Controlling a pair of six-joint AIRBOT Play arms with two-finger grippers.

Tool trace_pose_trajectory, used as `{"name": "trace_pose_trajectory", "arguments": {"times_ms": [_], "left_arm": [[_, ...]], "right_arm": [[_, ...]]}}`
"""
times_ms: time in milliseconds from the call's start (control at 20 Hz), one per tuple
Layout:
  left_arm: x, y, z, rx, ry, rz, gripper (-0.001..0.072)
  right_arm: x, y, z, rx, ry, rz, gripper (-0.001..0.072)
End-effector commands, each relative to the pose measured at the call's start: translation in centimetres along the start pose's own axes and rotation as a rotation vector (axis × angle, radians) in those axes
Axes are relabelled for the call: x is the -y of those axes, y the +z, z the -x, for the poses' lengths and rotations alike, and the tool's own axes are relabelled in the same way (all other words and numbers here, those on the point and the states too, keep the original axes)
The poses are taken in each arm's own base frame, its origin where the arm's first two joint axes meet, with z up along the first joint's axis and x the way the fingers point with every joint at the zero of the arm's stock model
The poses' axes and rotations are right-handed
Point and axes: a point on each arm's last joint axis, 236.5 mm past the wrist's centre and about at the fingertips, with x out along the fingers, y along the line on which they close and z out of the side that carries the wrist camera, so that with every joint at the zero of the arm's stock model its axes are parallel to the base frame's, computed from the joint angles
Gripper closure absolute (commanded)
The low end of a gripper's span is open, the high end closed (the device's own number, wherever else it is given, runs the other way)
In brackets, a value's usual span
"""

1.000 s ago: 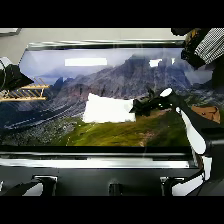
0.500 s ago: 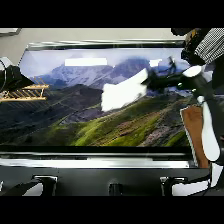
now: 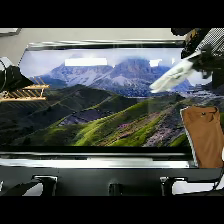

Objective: Fold the clothes and pants, and hang the long-sleeved shirts on hangers.

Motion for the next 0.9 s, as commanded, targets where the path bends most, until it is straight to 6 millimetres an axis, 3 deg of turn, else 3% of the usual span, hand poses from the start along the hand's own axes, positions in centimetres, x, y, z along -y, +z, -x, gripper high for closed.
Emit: {"name": "trace_pose_trajectory", "arguments": {"times_ms": [0, 200, 350, 600, 850], "left_arm": [[0.0, 0.0, 0.0, 0.000, 0.001, 0.000, 0.0687], [0.0, 0.0, 0.0, 0.000, 0.001, 0.000, 0.0687], [0.0, 0.0, 0.0, 0.000, 0.002, -0.004, 0.0687], [-0.2, 0.0, 0.0, 0.000, 0.010, -0.004, 0.0687], [-1.1, 0.1, -0.1, 0.001, 0.045, -0.005, 0.0687]], "right_arm": [[3.4, 5.6, 5.5, 0.195, -0.114, -0.075, 0.0683], [7.6, 7.4, 10.7, 0.284, -0.273, -0.126, 0.0683], [10.4, 7.1, 13.8, 0.293, -0.411, -0.111, 0.0683], [15.4, 2.8, 17.2, 0.143, -0.682, -0.136, 0.0684], [16.5, -1.1, 21.3, 0.043, -0.847, -0.153, 0.0683]]}}
